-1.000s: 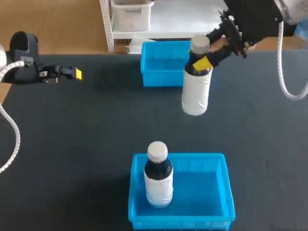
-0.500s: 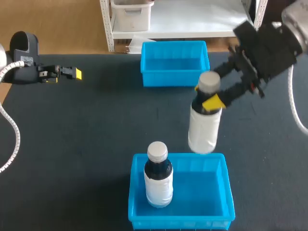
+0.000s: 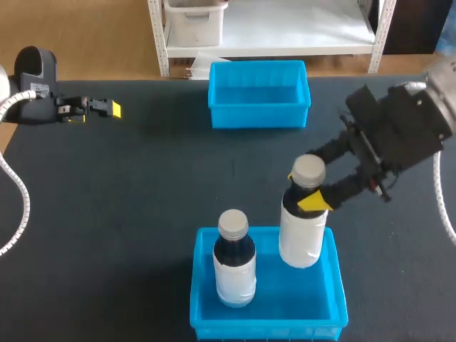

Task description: Pick up the bottle, and place it in the far bin if it is heavy, or in the near bin if it is light.

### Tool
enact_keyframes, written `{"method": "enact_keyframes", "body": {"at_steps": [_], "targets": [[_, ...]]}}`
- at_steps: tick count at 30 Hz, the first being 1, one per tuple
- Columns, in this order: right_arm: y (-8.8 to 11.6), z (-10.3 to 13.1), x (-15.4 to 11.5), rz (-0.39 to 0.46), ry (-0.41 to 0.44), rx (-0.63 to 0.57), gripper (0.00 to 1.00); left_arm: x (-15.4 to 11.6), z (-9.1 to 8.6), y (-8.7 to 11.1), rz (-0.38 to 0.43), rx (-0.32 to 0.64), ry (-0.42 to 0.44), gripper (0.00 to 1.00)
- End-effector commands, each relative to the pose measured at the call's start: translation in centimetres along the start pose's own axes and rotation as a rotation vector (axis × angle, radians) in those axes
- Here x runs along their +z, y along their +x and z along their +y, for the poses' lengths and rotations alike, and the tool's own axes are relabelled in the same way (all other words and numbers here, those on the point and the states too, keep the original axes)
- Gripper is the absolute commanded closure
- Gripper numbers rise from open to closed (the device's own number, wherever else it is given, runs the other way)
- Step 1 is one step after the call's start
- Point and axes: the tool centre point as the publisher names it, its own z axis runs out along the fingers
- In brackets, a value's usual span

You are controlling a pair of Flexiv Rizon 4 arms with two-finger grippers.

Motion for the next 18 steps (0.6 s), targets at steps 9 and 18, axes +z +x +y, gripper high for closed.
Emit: {"method": "enact_keyframes", "body": {"at_steps": [9, 18], "targets": [[2.2, 0.1, 2.0, -0.013, -0.022, 0.033, 1.00, 0.0, 0.0, 0.0, 0.000, 0.000, 0.000, 0.00], [3.4, -0.1, 3.1, -0.026, -0.044, 0.036, 1.00, 0.0, 0.0, 0.0, 0.000, 0.000, 0.000, 0.00]]}}
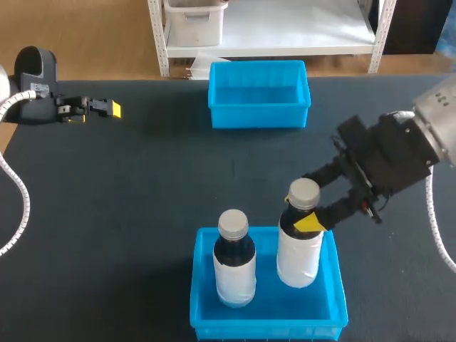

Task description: Pick up the bottle, and place it in the far bin if it is heavy, or in the near bin if it is light.

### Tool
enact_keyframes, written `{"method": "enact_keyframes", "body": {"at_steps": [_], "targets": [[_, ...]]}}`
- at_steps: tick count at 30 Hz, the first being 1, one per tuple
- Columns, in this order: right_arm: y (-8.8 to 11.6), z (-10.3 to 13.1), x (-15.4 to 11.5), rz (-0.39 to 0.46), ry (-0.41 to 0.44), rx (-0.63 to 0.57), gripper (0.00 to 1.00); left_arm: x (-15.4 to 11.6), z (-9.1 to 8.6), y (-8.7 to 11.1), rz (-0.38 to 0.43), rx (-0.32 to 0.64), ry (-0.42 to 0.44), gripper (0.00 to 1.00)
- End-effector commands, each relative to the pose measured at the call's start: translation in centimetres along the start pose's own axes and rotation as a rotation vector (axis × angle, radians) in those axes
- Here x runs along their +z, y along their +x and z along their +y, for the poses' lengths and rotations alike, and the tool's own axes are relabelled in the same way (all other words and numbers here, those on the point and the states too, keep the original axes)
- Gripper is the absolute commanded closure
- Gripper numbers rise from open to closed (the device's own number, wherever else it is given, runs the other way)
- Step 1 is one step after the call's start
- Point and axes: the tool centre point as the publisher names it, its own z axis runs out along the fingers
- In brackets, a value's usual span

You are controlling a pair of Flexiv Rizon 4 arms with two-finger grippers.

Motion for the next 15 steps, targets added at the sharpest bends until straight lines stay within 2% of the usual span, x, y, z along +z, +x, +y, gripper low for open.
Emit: {"method": "enact_keyframes", "body": {"at_steps": [1, 15], "targets": [[0.45, -0.59, 0.69, -0.019, -0.015, -0.007, 1.00, 0.00, 0.00, 0.00, 0.000, 0.000, 0.000, 0.00], [1.07, 0.06, 1.37, -0.035, -0.030, -0.028, 1.00, 0.00, 0.00, 0.00, 0.000, 0.000, 0.000, 0.00]]}}
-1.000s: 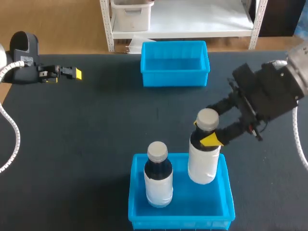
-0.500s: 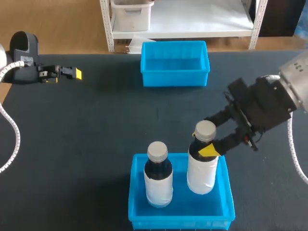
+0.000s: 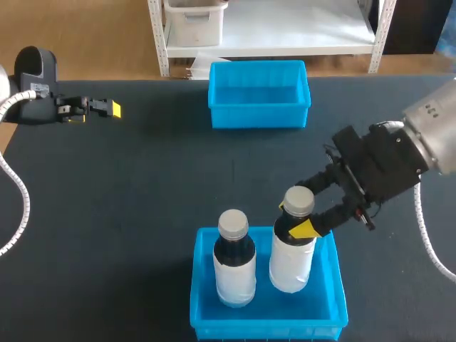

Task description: Pick up the bottle, and place it in the far bin if it is heavy, or in the near bin if it is light.

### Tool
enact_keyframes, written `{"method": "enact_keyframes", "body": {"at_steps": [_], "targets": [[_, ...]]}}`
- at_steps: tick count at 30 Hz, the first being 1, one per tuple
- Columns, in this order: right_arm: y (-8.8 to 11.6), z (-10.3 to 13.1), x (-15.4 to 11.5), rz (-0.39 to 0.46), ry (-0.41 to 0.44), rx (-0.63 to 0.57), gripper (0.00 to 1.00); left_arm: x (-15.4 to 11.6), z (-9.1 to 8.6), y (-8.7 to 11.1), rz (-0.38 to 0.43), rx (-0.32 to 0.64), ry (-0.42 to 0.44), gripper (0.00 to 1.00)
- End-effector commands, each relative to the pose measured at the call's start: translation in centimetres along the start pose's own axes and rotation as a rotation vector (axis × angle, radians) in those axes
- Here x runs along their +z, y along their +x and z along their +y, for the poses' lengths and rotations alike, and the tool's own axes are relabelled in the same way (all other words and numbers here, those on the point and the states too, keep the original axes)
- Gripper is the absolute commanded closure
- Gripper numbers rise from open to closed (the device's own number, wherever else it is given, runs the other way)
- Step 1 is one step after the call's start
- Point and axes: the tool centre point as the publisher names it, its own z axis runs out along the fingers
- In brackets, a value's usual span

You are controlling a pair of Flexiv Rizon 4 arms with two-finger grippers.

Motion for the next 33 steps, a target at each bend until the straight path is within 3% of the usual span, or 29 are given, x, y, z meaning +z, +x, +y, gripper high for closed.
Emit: {"method": "enact_keyframes", "body": {"at_steps": [1, 33], "targets": [[0.2, 0.3, 0.0, 0.002, 0.002, -0.002, 1.00, 0.0, 0.0, 0.0, 0.000, 0.000, 0.000, 0.00], [1.7, 0.6, 0.8, 0.018, -0.015, 0.001, 1.00, 0.0, 0.0, 0.0, 0.000, 0.000, 0.000, 0.00]]}}
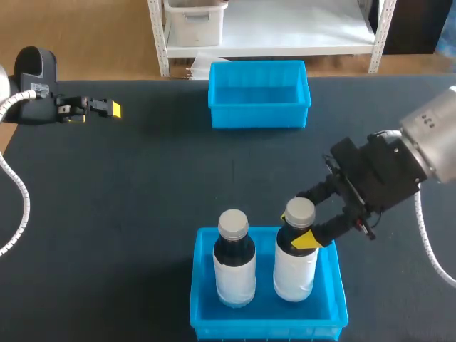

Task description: Pick up the bottle, and place it in the far bin if it is heavy, or in the near bin if it is light.

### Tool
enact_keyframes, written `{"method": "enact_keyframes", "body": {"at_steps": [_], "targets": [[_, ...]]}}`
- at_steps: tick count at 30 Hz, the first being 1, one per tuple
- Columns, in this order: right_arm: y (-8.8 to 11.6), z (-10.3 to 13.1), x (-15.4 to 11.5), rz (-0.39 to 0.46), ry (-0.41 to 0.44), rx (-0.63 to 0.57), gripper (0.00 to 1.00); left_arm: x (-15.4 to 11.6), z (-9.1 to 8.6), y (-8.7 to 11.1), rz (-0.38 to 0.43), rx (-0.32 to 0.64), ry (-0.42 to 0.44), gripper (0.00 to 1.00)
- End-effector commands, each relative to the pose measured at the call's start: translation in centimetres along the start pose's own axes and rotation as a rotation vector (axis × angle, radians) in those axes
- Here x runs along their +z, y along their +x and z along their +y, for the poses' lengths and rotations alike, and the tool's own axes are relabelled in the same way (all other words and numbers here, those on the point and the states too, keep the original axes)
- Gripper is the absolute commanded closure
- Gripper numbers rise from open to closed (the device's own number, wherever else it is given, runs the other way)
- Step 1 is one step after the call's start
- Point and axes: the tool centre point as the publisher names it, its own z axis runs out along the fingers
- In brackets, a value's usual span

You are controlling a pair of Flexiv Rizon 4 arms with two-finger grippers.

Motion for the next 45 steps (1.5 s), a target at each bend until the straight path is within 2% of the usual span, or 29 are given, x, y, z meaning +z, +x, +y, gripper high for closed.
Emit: {"method": "enact_keyframes", "body": {"at_steps": [1, 9, 11, 12, 14, 18, 21, 22, 35, 41, 45], "targets": [[0.2, -0.1, 0.1, -0.006, 0.002, -0.003, 1.00, 0.0, 0.0, 0.0, 0.000, 0.000, 0.000, 0.00], [0.4, 0.0, 0.3, -0.005, -0.004, -0.005, 1.00, 0.0, 0.0, 0.0, 0.000, 0.000, 0.000, 0.00], [0.5, 0.0, 0.3, -0.004, -0.005, -0.004, 0.83, 0.0, 0.0, 0.0, 0.000, 0.000, 0.000, 0.00], [0.5, 0.0, 0.3, -0.004, -0.006, -0.004, 0.79, 0.0, 0.0, 0.0, 0.000, 0.000, 0.000, 0.00], [0.5, 0.0, 0.3, -0.001, -0.007, -0.005, 0.64, 0.0, 0.0, 0.0, 0.000, 0.000, 0.000, 0.00], [0.5, 0.0, 0.4, 0.003, -0.010, -0.005, 0.52, 0.0, 0.0, 0.0, 0.000, 0.000, 0.000, 0.00], [0.5, -0.1, 0.4, 0.005, -0.011, -0.005, 0.05, 0.0, 0.0, 0.0, 0.000, 0.000, 0.000, 0.00], [0.5, -0.1, 0.4, 0.007, -0.012, -0.006, 0.00, 0.0, 0.0, 0.0, 0.000, 0.000, 0.000, 0.00], [0.7, -0.3, -0.2, 0.035, -0.028, -0.006, 0.00, 0.0, 0.0, 0.0, 0.000, 0.000, 0.000, 0.00], [1.9, -0.8, -3.0, 0.114, -0.027, -0.031, 0.00, 0.0, 0.0, 0.0, 0.000, 0.000, 0.000, 0.00], [3.8, -1.6, -6.0, 0.184, 0.033, -0.006, 0.00, 0.0, 0.0, 0.0, 0.000, 0.000, 0.000, 0.00]]}}
